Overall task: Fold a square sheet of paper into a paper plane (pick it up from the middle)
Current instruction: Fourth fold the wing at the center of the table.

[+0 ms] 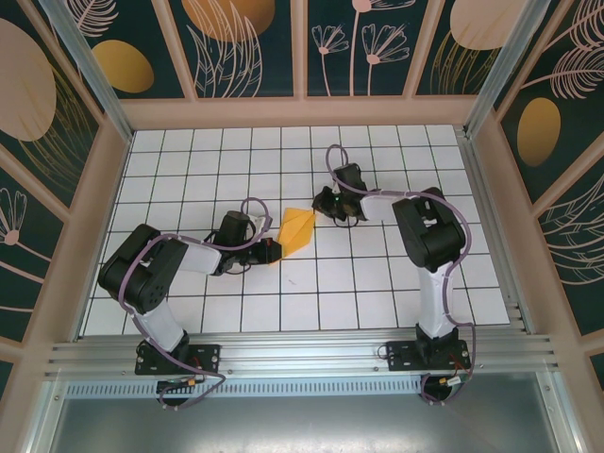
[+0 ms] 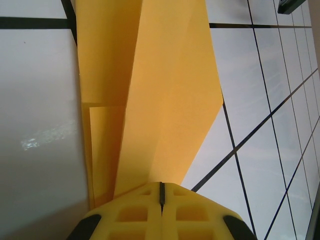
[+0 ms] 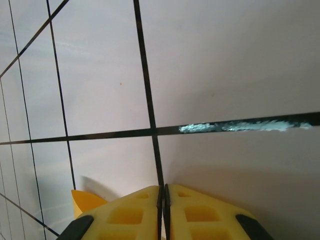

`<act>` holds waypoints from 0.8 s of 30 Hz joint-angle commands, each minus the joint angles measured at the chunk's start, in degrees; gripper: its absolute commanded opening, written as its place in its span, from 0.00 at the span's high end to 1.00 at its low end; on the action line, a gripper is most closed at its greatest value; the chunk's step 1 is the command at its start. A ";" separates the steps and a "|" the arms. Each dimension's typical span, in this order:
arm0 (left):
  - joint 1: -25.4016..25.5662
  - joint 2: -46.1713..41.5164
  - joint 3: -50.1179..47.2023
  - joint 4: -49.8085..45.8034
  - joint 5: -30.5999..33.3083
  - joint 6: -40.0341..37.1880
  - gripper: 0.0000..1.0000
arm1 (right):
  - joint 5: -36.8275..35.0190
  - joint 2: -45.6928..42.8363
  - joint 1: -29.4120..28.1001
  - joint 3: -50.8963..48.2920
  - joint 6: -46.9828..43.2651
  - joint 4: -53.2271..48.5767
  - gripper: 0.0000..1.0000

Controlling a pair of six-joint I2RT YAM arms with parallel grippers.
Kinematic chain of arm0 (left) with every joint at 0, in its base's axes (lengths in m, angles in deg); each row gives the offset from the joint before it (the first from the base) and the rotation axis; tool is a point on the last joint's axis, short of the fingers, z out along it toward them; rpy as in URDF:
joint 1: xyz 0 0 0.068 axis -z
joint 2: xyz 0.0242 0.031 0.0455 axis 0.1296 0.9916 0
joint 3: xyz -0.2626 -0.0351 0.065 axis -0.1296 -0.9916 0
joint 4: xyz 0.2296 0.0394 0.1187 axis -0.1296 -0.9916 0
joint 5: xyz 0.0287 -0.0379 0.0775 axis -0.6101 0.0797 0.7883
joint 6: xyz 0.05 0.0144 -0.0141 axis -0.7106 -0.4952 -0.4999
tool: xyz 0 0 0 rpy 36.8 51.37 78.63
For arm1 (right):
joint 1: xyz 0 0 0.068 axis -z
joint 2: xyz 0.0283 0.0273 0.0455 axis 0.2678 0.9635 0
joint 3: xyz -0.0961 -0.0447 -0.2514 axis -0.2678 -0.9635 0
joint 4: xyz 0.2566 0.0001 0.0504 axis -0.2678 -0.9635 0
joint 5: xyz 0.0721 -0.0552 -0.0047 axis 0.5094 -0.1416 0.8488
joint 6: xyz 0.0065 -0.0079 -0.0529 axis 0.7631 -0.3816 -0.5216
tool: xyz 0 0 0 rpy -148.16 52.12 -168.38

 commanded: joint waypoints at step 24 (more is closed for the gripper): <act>-0.20 1.83 -3.62 -12.36 4.96 -0.32 1.00 | -8.85 -14.47 -11.53 -3.84 -3.91 -5.86 0.81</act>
